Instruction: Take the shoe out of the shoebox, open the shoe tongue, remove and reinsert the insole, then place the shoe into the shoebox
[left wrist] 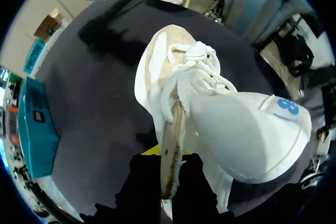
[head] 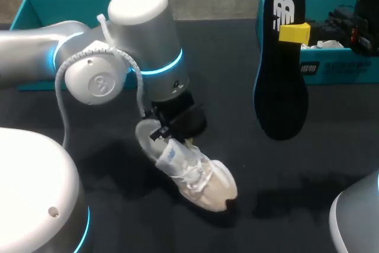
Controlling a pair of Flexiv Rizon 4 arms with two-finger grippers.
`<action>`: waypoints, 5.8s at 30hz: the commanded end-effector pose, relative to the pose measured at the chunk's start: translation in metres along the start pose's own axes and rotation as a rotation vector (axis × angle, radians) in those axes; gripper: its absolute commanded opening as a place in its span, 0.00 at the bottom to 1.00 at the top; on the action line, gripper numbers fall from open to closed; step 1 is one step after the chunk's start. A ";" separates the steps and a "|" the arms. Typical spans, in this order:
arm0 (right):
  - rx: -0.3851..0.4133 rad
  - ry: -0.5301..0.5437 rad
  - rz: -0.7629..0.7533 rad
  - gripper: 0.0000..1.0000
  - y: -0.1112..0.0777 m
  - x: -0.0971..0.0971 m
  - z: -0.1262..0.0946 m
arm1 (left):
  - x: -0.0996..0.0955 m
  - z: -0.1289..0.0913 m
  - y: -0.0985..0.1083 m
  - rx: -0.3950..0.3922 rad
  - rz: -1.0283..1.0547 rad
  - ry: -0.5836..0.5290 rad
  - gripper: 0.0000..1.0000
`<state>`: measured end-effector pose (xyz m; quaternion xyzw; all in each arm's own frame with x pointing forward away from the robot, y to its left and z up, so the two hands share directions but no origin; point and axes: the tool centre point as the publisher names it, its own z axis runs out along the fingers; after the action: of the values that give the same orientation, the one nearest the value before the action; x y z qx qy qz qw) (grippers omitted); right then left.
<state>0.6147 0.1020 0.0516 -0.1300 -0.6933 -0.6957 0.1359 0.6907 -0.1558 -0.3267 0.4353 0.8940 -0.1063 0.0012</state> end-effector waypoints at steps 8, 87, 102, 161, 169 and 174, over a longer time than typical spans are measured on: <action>0.002 0.000 0.001 0.00 0.000 -0.001 0.002 | 0.002 -0.012 -0.010 -0.077 0.343 0.013 0.00; 0.002 0.000 0.001 0.00 0.000 -0.001 0.002 | -0.014 0.060 -0.051 -0.131 0.649 0.172 0.00; 0.002 0.000 0.001 0.00 0.000 -0.001 0.002 | -0.025 0.068 -0.047 -0.094 0.620 0.058 0.43; 0.002 0.000 0.001 0.00 0.000 -0.001 0.002 | -0.048 -0.091 -0.028 0.065 0.649 -0.816 1.00; 0.002 0.000 0.001 0.00 0.000 -0.001 0.002 | -0.061 -0.107 -0.008 0.165 0.689 -0.966 1.00; 0.002 0.000 0.001 0.00 0.000 -0.001 0.002 | -0.061 -0.117 0.001 0.175 0.704 -1.026 1.00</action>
<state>0.6146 0.1019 0.0515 -0.1300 -0.6933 -0.6957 0.1359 0.7400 -0.1864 -0.2056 0.6021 0.5844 -0.3508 0.4158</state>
